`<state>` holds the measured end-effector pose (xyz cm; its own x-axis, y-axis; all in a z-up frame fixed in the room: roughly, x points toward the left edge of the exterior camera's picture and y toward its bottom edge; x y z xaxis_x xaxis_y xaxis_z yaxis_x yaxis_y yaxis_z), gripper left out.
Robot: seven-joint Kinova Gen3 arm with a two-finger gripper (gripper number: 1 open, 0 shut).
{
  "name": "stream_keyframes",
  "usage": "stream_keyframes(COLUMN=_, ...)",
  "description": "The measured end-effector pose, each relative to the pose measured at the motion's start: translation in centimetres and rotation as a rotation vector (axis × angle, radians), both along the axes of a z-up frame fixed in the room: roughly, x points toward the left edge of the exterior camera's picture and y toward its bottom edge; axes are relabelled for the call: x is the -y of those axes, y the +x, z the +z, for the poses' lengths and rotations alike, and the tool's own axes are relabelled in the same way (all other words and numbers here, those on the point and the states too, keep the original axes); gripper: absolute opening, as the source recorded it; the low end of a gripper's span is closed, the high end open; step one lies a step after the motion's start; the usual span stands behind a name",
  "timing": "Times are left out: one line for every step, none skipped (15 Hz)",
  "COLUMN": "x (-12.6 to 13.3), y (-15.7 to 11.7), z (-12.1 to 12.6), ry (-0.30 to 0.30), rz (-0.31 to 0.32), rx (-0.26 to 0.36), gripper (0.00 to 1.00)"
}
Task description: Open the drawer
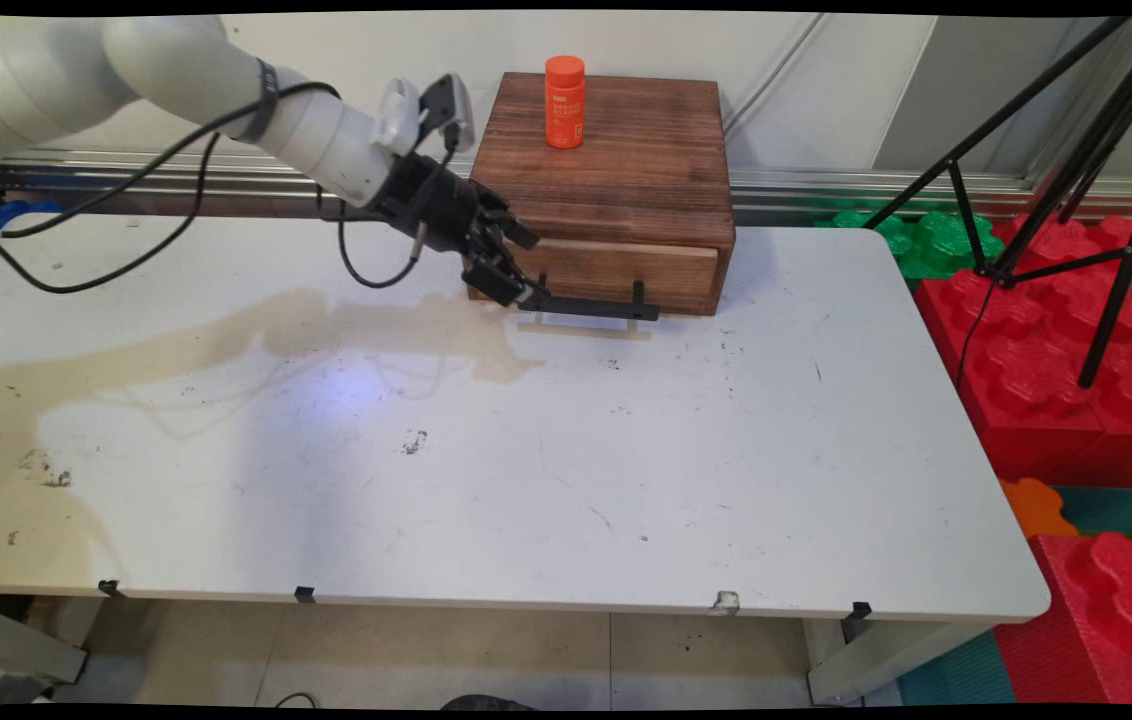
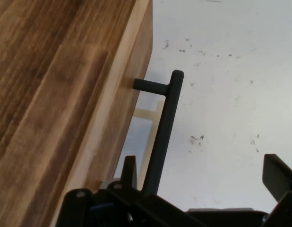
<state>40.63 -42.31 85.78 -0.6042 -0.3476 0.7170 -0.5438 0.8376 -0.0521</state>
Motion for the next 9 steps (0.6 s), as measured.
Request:
stream_keyframes(x=0.2, y=-0.2, z=-0.3, ry=0.001, rz=-0.004, rx=0.004, gripper=1.00)
stream_keyframes(x=0.5, y=-0.6, z=-0.7, ry=0.004, rz=-0.010, rx=0.011, gripper=1.00)
stream_keyframes(x=0.8, y=-0.9, z=-1.1, ry=0.006, rz=-0.014, rx=0.017, gripper=1.00)
stream_keyframes(x=1.2, y=-1.3, z=-1.5, ry=0.009, rz=-0.018, rx=0.024, gripper=1.00)
stream_keyframes(x=1.4, y=-1.6, z=-1.8, ry=0.010, rz=-0.021, rx=0.029, gripper=1.00)
stream_keyframes(x=1.8, y=-1.9, z=-2.1, ry=0.011, rz=-0.025, rx=0.036, gripper=1.00)
stream_keyframes(x=2.1, y=-2.2, z=-2.5, ry=0.013, rz=-0.031, rx=0.042, gripper=1.00)
stream_keyframes(x=2.3, y=-2.5, z=-2.8, ry=0.014, rz=-0.036, rx=0.048, gripper=1.00)
stream_keyframes(x=2.4, y=-2.7, z=-3.0, ry=0.015, rz=-0.039, rx=0.052, gripper=1.00)
